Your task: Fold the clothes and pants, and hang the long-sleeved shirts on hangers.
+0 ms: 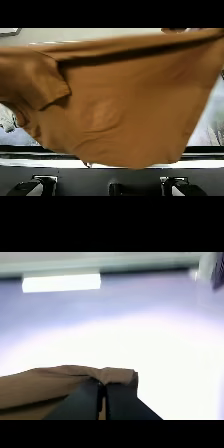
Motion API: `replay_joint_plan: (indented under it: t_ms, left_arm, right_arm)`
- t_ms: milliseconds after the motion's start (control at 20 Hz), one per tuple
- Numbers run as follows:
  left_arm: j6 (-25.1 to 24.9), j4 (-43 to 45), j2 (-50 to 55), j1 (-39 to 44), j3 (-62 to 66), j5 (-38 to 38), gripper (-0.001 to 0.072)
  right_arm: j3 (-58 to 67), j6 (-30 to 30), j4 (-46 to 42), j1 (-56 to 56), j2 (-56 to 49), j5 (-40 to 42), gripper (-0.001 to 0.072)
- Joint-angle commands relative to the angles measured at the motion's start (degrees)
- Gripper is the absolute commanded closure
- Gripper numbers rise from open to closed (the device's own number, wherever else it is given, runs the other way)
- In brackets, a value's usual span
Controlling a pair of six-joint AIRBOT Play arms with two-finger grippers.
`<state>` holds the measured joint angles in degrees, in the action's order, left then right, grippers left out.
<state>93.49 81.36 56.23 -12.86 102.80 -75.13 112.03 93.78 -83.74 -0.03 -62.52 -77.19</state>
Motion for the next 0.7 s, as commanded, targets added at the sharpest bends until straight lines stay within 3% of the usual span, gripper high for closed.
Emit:
replay_joint_plan:
  t_ms: [0,150,400,650]
  left_arm:
    - [-2.2,-0.3,10.4,1.9,-5.3,1.5,0.069]
    - [-2.2,-0.3,23.9,3.0,-6.6,8.2,0.0691]
    - [-2.2,-0.3,42.2,5.6,-6.6,22.7,0.069]
    - [-2.3,1.4,47.5,5.5,-6.6,24.7,0.069]
  right_arm:
    - [0.0,0.5,-0.1,0.0,-14.2,-5.9,0.0687]
    - [0.0,0.5,-2.0,0.0,-27.5,-3.9,0.0688]
    - [0.0,3.7,-2.6,0.0,-43.3,6.8,0.0688]
    - [0.0,3.8,-2.7,0.0,-47.5,9.1,0.0688]
